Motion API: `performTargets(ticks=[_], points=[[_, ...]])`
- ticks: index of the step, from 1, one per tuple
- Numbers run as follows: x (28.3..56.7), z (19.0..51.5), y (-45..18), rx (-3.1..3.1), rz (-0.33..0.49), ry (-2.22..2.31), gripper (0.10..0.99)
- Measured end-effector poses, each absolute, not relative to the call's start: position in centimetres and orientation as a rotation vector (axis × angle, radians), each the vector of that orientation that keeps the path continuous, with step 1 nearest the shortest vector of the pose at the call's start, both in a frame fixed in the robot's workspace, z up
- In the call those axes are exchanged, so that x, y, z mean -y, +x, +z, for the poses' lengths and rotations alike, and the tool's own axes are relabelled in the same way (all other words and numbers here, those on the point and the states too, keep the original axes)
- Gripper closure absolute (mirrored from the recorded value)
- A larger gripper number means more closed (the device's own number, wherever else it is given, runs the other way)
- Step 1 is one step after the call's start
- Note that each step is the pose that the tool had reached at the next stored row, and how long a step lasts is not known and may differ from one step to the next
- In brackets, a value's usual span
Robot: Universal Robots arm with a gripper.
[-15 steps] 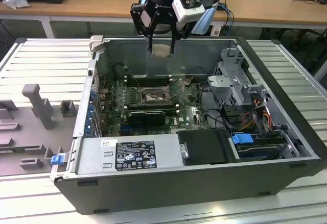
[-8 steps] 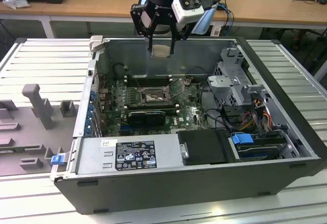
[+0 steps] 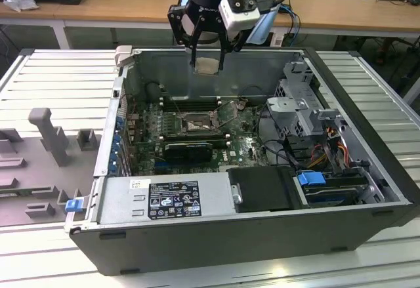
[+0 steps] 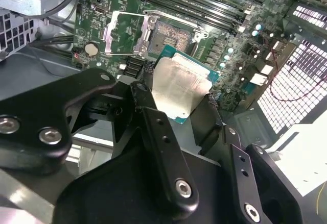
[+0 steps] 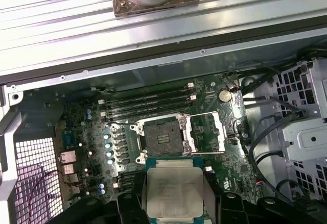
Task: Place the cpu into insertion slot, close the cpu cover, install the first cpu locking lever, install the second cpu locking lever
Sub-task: 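Place the cpu into insertion slot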
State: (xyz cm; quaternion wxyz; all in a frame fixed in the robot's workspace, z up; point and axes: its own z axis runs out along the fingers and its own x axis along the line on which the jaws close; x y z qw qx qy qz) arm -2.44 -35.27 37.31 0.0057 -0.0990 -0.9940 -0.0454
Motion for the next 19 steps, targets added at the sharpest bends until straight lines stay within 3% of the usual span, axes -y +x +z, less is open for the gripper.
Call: performTargets(ticks=[19], points=[[35.28, 37.28, -2.44, 3.093, -0.143, -0.495, 0.553]])
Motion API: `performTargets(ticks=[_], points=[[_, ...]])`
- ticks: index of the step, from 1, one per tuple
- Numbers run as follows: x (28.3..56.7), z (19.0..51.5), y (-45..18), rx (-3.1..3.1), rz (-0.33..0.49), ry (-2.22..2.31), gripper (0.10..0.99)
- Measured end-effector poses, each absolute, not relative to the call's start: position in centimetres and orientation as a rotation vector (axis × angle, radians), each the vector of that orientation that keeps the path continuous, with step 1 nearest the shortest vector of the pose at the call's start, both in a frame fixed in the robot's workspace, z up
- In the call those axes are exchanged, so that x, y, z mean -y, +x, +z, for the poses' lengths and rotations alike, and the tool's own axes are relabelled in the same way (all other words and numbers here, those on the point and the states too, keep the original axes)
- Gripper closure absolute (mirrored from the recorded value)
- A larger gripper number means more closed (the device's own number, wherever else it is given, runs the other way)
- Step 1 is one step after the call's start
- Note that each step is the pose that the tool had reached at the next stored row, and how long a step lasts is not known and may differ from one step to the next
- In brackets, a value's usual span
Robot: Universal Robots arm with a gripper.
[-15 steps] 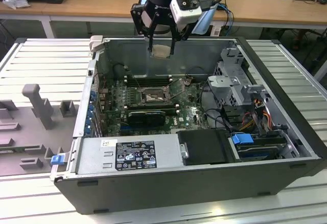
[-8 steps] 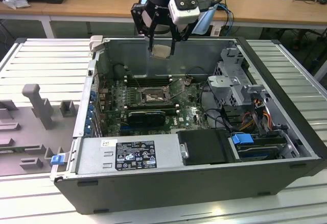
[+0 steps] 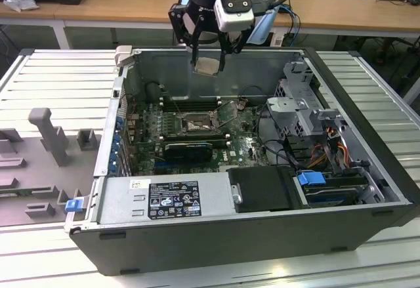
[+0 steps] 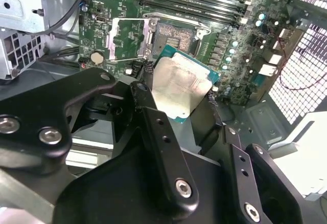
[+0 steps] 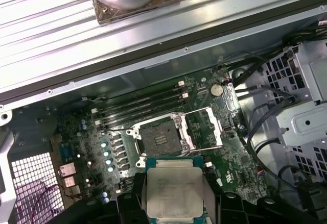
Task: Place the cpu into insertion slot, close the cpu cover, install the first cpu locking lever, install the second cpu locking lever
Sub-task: 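Place the cpu into insertion slot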
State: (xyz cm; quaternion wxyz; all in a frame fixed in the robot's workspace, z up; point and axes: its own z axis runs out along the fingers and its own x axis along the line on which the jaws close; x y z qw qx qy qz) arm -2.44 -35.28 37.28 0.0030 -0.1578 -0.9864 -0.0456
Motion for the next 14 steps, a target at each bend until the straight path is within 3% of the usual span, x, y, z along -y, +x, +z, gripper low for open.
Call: performTargets(ticks=[14], points=[[35.27, 37.24, -2.44, 3.073, -0.144, -0.626, 0.553]])
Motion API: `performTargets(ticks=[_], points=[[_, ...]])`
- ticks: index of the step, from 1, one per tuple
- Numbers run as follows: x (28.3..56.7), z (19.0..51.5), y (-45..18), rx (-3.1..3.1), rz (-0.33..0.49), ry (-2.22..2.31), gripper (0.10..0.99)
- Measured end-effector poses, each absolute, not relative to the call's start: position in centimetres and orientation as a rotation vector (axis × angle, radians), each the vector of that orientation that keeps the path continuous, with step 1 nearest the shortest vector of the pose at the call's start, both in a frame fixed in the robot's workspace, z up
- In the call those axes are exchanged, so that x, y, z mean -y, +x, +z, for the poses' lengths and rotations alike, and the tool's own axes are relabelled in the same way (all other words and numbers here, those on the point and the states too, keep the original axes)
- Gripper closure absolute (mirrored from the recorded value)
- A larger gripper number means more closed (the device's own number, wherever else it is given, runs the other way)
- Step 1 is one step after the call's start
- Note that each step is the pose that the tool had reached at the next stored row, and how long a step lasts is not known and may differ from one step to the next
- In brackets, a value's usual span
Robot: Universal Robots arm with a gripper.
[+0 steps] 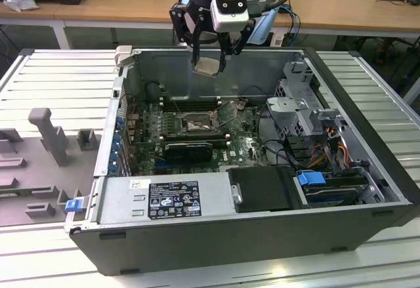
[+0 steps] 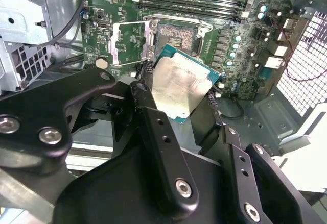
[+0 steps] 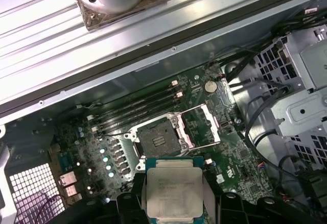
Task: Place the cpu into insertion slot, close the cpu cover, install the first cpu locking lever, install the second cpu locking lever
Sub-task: 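Place the cpu into insertion slot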
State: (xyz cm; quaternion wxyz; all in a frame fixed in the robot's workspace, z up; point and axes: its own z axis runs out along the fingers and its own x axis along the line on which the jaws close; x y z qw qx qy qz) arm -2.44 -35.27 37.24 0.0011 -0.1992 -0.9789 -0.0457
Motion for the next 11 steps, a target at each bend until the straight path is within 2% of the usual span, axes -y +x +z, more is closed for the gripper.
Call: performTargets(ticks=[11], points=[[35.27, 37.23, -2.44, 3.056, -0.144, -0.717, 0.553]])
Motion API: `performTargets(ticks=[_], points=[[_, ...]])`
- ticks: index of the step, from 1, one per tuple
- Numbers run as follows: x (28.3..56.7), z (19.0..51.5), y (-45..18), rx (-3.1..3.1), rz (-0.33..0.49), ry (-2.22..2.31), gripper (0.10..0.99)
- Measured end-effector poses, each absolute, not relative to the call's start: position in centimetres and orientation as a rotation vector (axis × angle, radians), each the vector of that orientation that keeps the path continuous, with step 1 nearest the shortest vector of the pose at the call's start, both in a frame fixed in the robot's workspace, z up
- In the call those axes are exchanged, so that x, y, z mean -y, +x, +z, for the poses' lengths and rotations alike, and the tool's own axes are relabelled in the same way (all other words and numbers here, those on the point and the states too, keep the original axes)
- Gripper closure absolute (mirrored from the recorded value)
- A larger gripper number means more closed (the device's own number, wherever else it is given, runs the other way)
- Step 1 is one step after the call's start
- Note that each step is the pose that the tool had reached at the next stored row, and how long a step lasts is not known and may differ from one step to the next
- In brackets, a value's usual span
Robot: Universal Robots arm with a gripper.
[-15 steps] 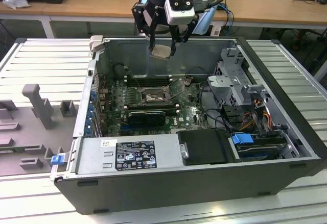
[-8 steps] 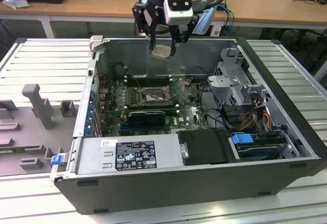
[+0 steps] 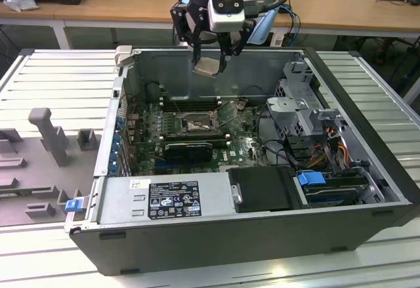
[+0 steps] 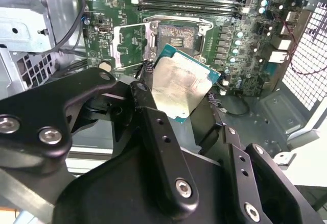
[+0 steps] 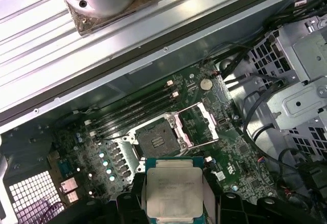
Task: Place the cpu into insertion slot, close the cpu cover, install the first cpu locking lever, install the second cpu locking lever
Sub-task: 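Place the cpu into insertion slot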
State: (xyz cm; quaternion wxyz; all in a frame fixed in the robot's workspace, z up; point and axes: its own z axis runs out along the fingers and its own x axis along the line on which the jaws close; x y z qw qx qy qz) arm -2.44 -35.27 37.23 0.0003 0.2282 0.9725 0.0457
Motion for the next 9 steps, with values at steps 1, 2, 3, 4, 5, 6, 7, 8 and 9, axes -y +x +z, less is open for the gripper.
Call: performTargets(ticks=[1, 2, 3, 4, 5, 6, 7, 8, 9], points=[[35.28, 37.23, -2.44, -3.051, 0.144, 0.73, 0.553], [35.27, 37.23, -2.44, -3.047, 0.144, 0.745, 0.553], [35.28, 37.23, -2.44, -3.045, 0.144, 0.754, 0.553], [35.27, 37.23, -2.44, -3.042, 0.144, 0.762, 0.553], [35.28, 37.23, -2.44, -3.039, 0.143, 0.773, 0.553], [35.28, 37.23, -2.44, -3.038, 0.144, 0.779, 0.553], [35.27, 37.23, -2.44, -3.036, 0.143, 0.783, 0.553], [35.27, 37.23, -2.44, -3.033, 0.143, 0.794, 0.553], [35.28, 37.23, -2.44, -3.032, 0.143, 0.8, 0.553]])
